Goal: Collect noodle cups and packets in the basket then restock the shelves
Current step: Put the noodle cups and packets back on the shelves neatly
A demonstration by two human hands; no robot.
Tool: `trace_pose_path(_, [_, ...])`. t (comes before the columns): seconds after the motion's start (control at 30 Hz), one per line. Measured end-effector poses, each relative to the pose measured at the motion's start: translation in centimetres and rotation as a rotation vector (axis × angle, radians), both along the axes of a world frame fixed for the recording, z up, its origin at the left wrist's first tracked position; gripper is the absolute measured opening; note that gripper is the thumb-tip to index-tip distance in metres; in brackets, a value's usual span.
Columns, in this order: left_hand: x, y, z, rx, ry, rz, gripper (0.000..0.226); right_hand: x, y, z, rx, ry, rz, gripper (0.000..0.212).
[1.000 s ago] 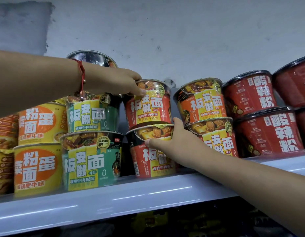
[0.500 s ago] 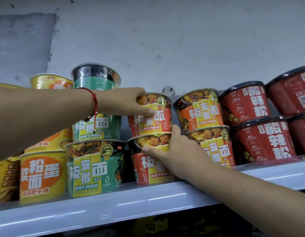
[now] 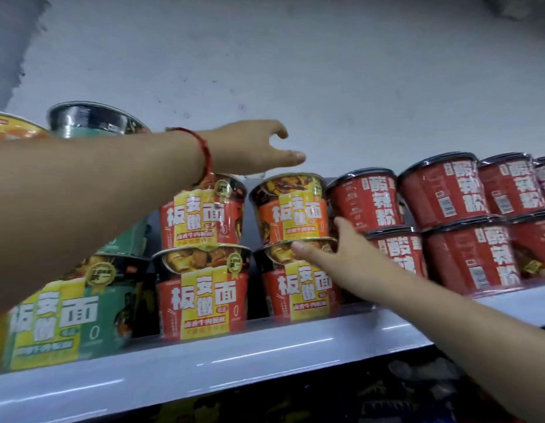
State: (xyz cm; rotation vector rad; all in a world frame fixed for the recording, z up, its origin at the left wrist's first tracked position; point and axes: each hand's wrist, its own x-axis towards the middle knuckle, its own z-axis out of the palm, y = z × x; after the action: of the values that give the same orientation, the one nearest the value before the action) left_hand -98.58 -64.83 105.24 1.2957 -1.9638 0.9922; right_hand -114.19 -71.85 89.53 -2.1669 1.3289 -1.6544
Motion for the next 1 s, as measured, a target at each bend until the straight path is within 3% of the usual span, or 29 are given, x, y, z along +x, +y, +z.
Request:
trace_pose_path(0.13, [-2.2, -2.1, 0.1, 0.14, -0.09, 0.114, 0.063, 1.1, -0.9, -0.3, 0.05, 0.083, -0.08, 0.133])
trace_pose_path(0.2, [-2.3, -2.5, 0.0, 0.172, -0.113, 0.13, 0.044, 1.1, -1.2, -0.1, 0.051, 0.155, -0.152, 0.123])
trace_pose_path(0.27, [-2.2, -2.6, 0.0, 0.145, -0.105, 0.117, 0.031, 0.6, -1.2, 0.1, 0.039, 0.185, -0.138, 0.099])
trace_pose_path(0.43, [-2.2, -2.5, 0.1, 0.152, -0.063, 0.115, 0.025, -0.7, -1.4, 0.2, -0.035, 0.187, -0.041, 0.078])
trace_pose_path(0.67, [-2.5, -2.9, -0.3, 0.186, -0.001, 0.172, 0.029, -1.9, -2.1, 0.5, -0.031, 0.209, 0.012, 0.067])
trace_pose_path(0.77, [-2.5, -3.3, -1.4, 0.192, 0.02, 0.173, 0.046, -1.8, -2.0, 0.2, -0.034, 0.22, 0.011, 0.064])
trace_pose_path(1.0, [-3.7, -2.6, -7.1, -0.051, 0.009, 0.207, 0.075, -2.9, -1.0, -1.0, -0.108, 0.222, 0.07, 0.069])
